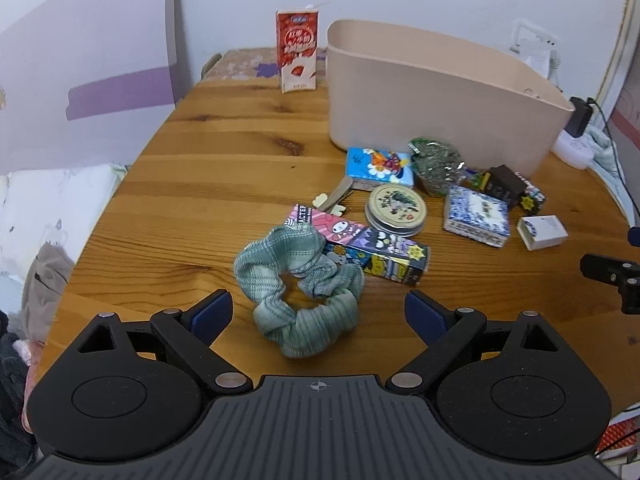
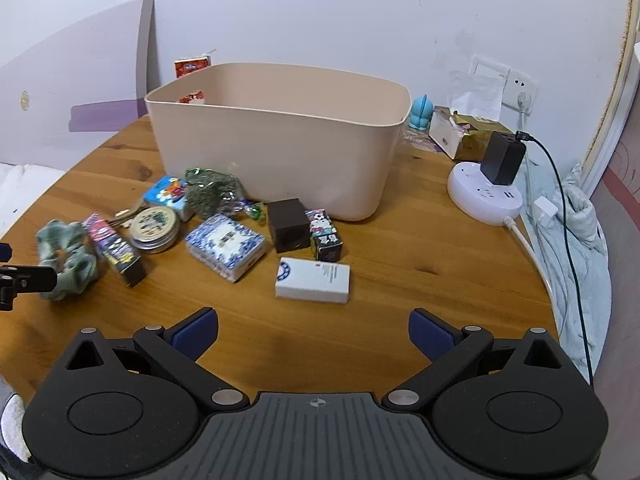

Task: Organize objects
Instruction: 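Grasp the green plaid scrunchie with left tool while right tool grasps the white box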

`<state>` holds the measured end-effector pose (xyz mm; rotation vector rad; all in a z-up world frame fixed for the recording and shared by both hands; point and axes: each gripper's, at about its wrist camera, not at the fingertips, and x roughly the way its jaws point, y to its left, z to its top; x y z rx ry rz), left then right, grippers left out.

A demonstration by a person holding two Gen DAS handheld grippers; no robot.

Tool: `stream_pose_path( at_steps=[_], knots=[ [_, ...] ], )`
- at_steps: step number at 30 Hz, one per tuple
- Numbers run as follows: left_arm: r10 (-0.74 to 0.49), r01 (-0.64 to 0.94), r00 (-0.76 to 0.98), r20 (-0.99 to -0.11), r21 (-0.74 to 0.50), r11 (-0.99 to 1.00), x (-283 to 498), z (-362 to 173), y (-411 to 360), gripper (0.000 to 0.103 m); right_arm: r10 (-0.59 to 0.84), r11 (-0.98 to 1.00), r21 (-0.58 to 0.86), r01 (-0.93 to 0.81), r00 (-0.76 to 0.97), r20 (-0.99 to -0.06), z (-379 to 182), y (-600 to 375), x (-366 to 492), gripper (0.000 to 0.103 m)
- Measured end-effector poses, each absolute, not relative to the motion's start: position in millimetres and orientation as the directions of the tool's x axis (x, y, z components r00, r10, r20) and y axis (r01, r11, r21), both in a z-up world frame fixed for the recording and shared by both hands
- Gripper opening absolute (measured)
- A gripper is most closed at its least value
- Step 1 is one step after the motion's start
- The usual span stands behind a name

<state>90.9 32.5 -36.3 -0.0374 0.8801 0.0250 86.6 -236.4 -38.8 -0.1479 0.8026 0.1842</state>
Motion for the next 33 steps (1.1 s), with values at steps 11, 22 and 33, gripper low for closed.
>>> stream_pose_path(
  at_steps=[11,22,33],
  knots=[
    [-0.022,-0.067,0.565,-0.825,-0.072,0.995,132,-61,44,0.095,0.113,0.976,-0.035,-0.215,0.636,-0.764,-74,-236,146,0.103],
    [-0.017,-0.035,0.573,-0.819,-0.046,0.998,140,-67,36,0.051,0.124,0.97,-0.034,-0.24,0.615,-0.779,-95,-233,162,0.073],
    [-0.02,-0.015,0.595,-0.803,-0.036,0.999,126,-59,27,0.03,0.187,0.968,0.034,-0.25,0.62,-0.762,-93,-247,149,0.057]
  ],
)
